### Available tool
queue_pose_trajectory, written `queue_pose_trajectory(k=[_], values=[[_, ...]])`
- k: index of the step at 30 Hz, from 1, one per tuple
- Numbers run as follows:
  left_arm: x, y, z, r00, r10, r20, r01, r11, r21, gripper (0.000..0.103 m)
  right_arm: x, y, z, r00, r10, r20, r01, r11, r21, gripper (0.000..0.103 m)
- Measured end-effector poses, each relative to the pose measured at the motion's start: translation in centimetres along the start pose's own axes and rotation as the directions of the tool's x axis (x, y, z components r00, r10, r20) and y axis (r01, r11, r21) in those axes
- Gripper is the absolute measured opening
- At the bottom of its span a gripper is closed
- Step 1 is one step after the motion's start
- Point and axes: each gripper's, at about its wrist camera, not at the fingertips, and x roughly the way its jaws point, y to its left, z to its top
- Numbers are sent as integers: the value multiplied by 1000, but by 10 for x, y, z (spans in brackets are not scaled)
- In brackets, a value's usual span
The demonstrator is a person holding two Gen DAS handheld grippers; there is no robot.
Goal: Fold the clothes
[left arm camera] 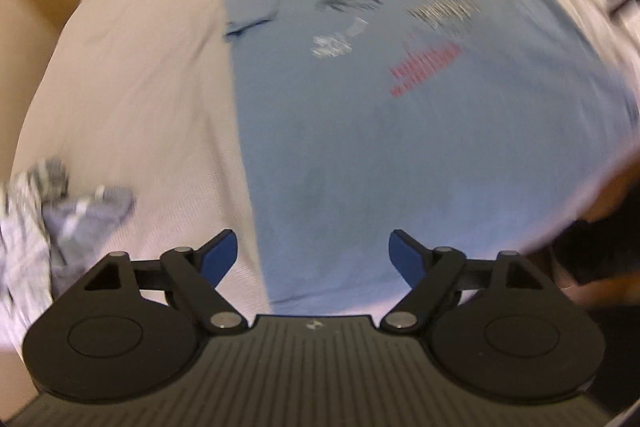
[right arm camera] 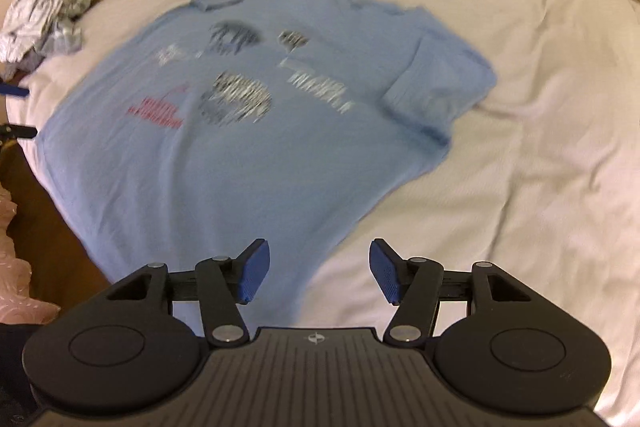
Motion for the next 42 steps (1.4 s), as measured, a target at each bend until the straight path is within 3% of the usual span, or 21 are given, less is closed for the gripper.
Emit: queue_pose_trajectory(k=[2,5,9,11,13,14,15,19,23,27,37,39,41,42], values=[[3,-13,-13,1000,-5,12,4,991,136,80,0,23,-6,1000,17,-16,-17,1000,-13,58],[9,-41,-28,999,-5,38,-7,946,323,80,4,46,-15,999,37,-35,-38,999,-38,58],[29,-80,-47,996,32,81,-74,807,586,80,9,67,-27,997,54,-47,-57,997,-53,58],[44,-93,-56,994,68,90,-111,734,670,80,10,72,-33,998,55,-42,-57,997,-50,59],[58,-98,-59,991,99,90,-133,687,714,71,14,73,-41,998,50,-35,-51,997,-55,59],[61,-98,-57,992,99,80,-127,690,713,63,15,74,-45,999,44,-32,-46,997,-59,59],[62,-96,-52,994,87,62,-106,716,690,60,17,74,-50,999,37,-30,-39,997,-62,59],[51,-78,-27,999,25,27,-35,848,529,47,23,79,-68,1000,5,-29,-8,997,-81,59],[29,-63,-13,998,-31,61,1,899,437,15,23,104,-79,999,-38,12,39,990,-137,61],[16,-44,-1,993,-96,62,66,926,372,12,33,138,-84,995,-68,73,82,974,-209,72],[16,-24,11,985,-163,63,135,938,319,5,86,225,-84,963,-100,252,195,901,-388,72],[18,-22,11,984,-167,61,139,937,320,5,96,242,-84,952,-101,287,220,881,-420,67],[22,-22,10,984,-166,60,137,932,334,5,107,260,-84,941,-101,323,246,859,-449,46],[24,-25,9,985,-162,62,130,926,353,6,107,261,-83,941,-90,328,238,863,-447,43]])
